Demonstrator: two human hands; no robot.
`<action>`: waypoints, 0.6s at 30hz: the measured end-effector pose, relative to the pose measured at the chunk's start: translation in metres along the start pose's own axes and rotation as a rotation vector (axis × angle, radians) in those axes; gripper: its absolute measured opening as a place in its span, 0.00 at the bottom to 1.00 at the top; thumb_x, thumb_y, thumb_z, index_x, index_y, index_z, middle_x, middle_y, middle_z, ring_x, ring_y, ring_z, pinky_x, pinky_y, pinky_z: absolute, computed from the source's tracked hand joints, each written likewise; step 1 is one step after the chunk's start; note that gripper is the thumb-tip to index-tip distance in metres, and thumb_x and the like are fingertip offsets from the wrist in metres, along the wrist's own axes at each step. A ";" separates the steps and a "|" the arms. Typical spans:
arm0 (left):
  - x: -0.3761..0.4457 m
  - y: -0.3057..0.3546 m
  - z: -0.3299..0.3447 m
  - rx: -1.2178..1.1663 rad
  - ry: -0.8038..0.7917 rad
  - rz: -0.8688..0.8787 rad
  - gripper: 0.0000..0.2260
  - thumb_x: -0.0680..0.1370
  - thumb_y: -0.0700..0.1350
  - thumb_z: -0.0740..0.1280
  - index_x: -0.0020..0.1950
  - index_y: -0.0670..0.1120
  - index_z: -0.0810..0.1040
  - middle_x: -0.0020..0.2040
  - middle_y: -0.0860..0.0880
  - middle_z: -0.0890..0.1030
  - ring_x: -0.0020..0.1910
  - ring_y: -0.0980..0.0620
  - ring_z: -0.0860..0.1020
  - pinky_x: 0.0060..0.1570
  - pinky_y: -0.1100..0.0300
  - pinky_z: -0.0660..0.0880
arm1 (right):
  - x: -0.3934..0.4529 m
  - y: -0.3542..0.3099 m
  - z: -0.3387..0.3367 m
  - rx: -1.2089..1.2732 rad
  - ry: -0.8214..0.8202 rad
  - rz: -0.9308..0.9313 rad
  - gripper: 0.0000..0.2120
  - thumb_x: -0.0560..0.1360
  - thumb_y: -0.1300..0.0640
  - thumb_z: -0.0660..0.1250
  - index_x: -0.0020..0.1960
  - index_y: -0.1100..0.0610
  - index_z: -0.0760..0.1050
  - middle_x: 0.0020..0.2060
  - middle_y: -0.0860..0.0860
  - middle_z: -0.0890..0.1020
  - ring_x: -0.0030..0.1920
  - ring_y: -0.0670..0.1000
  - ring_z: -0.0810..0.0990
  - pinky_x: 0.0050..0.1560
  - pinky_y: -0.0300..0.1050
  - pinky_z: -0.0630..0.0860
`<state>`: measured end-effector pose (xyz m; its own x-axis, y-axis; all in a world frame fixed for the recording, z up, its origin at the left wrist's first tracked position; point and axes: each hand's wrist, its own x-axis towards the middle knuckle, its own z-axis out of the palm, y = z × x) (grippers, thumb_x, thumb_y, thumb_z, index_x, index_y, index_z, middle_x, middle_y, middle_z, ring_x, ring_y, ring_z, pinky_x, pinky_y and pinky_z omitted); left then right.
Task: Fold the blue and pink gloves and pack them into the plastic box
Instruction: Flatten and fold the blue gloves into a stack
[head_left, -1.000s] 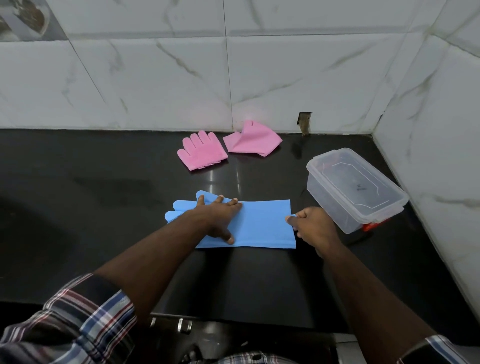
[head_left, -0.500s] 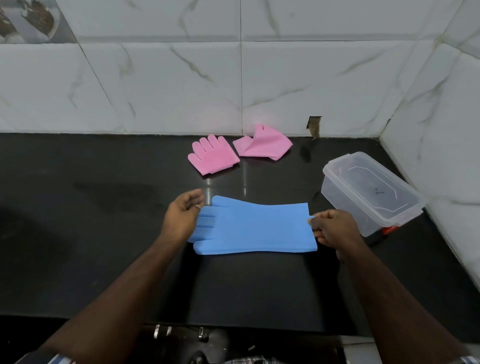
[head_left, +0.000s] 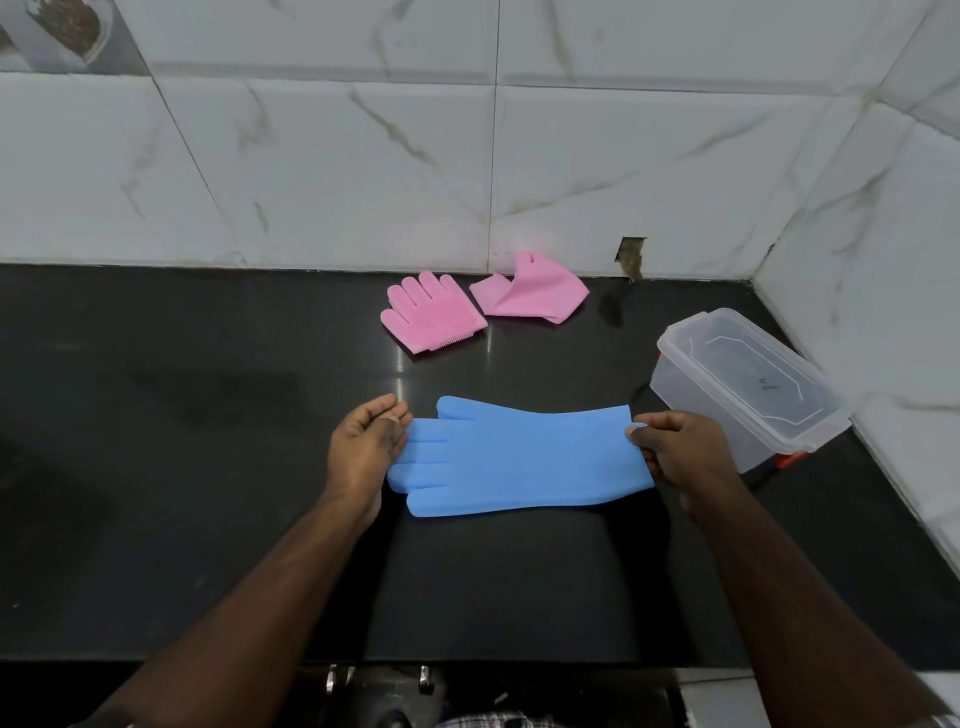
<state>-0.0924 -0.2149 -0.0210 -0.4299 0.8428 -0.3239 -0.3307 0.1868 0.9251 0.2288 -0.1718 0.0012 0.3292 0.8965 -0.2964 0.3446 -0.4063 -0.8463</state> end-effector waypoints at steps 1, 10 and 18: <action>0.000 -0.001 -0.001 -0.002 -0.005 -0.002 0.14 0.81 0.35 0.64 0.66 0.41 0.77 0.61 0.45 0.82 0.59 0.50 0.82 0.64 0.54 0.76 | -0.002 -0.002 0.000 -0.001 0.007 -0.006 0.08 0.75 0.57 0.73 0.53 0.58 0.81 0.48 0.54 0.84 0.49 0.55 0.83 0.52 0.54 0.82; 0.004 -0.002 -0.013 -0.191 -0.010 -0.046 0.10 0.82 0.35 0.63 0.61 0.40 0.78 0.57 0.41 0.84 0.57 0.46 0.84 0.62 0.51 0.78 | -0.017 -0.020 -0.005 -0.050 0.025 -0.098 0.11 0.76 0.56 0.72 0.56 0.59 0.81 0.45 0.55 0.84 0.45 0.55 0.83 0.46 0.51 0.83; 0.005 0.005 -0.041 0.407 -0.007 -0.027 0.07 0.78 0.39 0.70 0.56 0.43 0.81 0.42 0.45 0.83 0.34 0.53 0.77 0.38 0.59 0.79 | -0.032 -0.049 0.005 -0.026 -0.019 -0.189 0.09 0.76 0.58 0.71 0.55 0.59 0.81 0.45 0.54 0.83 0.39 0.49 0.81 0.37 0.39 0.77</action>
<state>-0.1307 -0.2308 -0.0262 -0.4198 0.8378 -0.3490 0.0187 0.3924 0.9196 0.1968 -0.1793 0.0498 0.2398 0.9605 -0.1415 0.4217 -0.2343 -0.8759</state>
